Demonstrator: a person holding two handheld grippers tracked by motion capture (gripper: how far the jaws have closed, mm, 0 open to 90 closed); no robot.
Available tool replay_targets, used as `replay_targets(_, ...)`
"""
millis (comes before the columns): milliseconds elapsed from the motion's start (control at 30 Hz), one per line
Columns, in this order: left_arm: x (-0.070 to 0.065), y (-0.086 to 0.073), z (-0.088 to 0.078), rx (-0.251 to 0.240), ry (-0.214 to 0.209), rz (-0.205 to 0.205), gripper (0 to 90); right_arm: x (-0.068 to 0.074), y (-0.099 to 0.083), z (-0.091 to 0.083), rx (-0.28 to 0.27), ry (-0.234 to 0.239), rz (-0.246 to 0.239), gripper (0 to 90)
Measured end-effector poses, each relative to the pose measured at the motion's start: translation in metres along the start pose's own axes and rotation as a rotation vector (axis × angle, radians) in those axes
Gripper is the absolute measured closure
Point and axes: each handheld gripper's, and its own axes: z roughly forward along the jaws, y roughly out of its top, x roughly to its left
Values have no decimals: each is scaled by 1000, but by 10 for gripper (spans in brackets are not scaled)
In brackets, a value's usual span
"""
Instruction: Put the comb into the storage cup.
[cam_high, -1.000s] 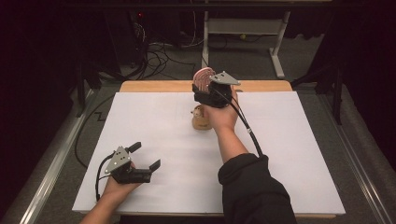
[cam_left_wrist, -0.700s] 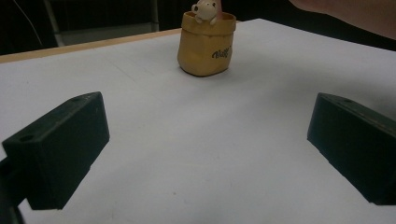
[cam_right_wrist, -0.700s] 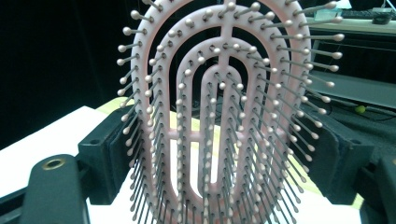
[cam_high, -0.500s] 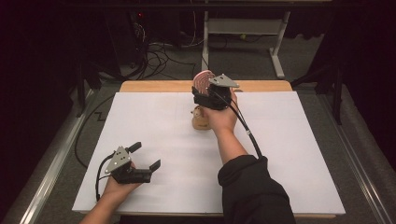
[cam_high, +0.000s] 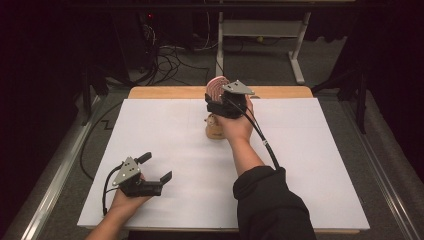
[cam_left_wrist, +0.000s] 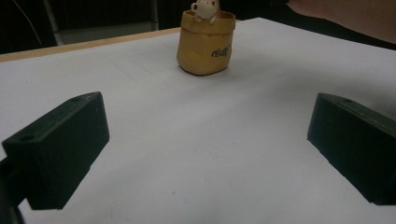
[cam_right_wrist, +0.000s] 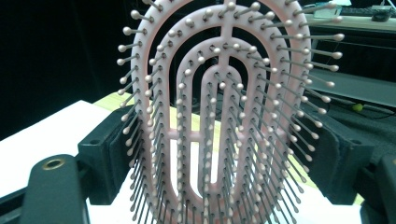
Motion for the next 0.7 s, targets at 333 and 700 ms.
replay_targets(333,-1,0,1,0,-2,-4,0,3,-2,5,-15,-10,-7,200)
replay_targets(700,0,0,0,-1,-2,-1,0,2,-2,11,-12,-9,2,200)
